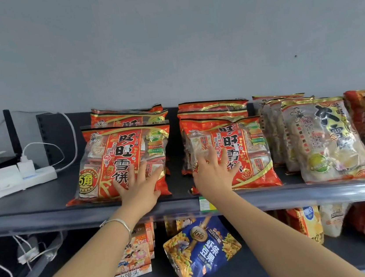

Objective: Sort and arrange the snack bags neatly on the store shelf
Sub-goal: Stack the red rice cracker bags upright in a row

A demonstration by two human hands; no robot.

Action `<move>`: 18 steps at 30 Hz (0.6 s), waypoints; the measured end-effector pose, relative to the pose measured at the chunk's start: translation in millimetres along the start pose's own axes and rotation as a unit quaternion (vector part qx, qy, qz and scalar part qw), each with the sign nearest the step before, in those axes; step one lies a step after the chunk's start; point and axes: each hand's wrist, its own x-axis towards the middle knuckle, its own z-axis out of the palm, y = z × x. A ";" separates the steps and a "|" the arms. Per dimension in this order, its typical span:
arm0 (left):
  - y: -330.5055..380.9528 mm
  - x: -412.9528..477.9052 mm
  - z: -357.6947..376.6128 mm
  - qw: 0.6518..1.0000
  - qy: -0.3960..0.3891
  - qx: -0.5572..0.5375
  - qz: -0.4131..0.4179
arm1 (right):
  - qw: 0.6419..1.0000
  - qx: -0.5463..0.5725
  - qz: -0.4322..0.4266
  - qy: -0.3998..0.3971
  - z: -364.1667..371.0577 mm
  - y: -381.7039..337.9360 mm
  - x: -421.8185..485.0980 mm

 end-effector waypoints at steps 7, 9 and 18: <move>15.8 12.3 4.7 0.999 0.007 -0.004 -0.053 | 0.994 0.073 0.030 -0.070 6.8 17.0 2.4; 18.0 12.4 5.6 0.998 0.018 0.001 -0.061 | 0.994 0.074 0.020 -0.080 5.8 16.9 4.2; 47.7 8.6 1.8 0.997 0.082 -0.003 -0.013 | 0.995 0.029 -0.031 -0.093 -8.7 33.7 -3.3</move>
